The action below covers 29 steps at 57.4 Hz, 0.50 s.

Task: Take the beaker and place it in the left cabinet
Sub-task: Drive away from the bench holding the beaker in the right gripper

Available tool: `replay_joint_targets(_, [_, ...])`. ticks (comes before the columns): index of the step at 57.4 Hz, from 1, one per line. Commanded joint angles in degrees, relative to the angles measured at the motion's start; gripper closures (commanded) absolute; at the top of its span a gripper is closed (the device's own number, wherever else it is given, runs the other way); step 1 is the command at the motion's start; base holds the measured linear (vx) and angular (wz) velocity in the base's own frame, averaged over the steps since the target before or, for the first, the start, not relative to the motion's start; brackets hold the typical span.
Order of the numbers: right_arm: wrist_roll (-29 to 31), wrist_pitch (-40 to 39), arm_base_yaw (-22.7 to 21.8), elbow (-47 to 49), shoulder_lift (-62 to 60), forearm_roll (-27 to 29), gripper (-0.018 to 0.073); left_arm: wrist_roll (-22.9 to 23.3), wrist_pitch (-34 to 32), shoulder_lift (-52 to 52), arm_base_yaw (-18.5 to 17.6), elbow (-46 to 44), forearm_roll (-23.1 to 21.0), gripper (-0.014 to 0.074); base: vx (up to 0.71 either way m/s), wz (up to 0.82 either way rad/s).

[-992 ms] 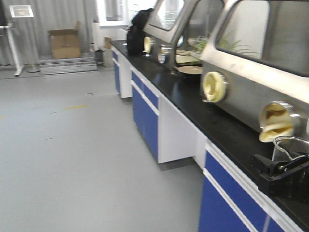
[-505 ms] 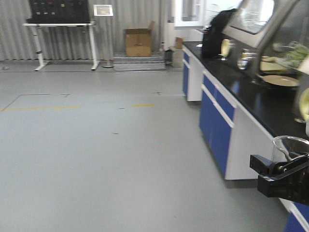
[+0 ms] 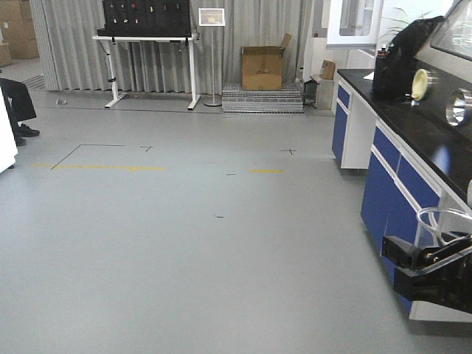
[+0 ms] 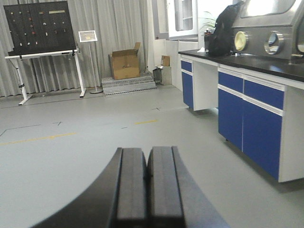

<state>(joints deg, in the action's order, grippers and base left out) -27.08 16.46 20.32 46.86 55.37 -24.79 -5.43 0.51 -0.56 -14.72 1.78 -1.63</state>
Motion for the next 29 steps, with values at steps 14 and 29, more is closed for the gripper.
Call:
replay_joint_targets(14, [0.39,-4.22,-0.19,1.64,-0.85,-0.94,0.0564,0.19,-4.77,-1.03,-0.22,0.94,-0.47,0.0596,0.48,0.03])
replay_joint_targets(29, [0.39,-4.22,-0.19,1.64,-0.85,-0.94,0.0564,0.19,-4.77,-1.03,-0.22,0.94,-0.47,0.0596,0.49,-0.01])
